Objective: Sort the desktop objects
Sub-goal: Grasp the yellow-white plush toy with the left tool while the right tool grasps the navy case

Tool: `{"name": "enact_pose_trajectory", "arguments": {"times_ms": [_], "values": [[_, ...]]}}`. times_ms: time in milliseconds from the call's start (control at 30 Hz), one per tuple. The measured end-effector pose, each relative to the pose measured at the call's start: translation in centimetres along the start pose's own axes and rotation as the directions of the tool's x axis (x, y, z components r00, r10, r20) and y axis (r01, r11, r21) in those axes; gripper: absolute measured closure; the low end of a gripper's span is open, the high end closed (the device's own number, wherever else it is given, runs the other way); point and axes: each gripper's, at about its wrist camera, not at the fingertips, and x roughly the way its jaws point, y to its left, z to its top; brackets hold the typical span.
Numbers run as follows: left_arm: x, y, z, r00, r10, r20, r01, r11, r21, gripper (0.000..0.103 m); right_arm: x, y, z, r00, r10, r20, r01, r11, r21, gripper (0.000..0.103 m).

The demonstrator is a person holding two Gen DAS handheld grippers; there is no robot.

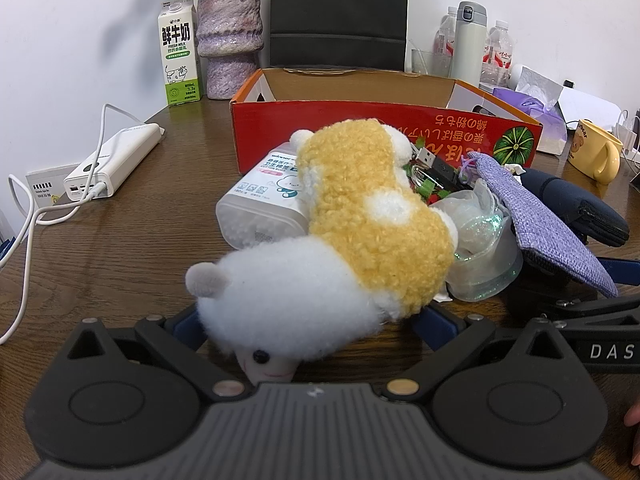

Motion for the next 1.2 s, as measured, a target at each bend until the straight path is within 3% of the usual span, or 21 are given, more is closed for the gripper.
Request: {"name": "enact_pose_trajectory", "arguments": {"times_ms": [1000,1200], "values": [[0.0,0.0,0.0,1.0,-0.004,0.002,0.004,1.0,-0.002,0.0,0.2,0.0,-0.2,1.0,-0.005,0.001,0.005,1.0,0.0,0.0],[-3.5,1.9,-0.5,0.99,-0.105,0.094,0.104,0.995,0.011,0.0,-3.5,-0.5,-0.9,0.993,0.111,0.044,-0.11,0.994,-0.02,0.006]]}}
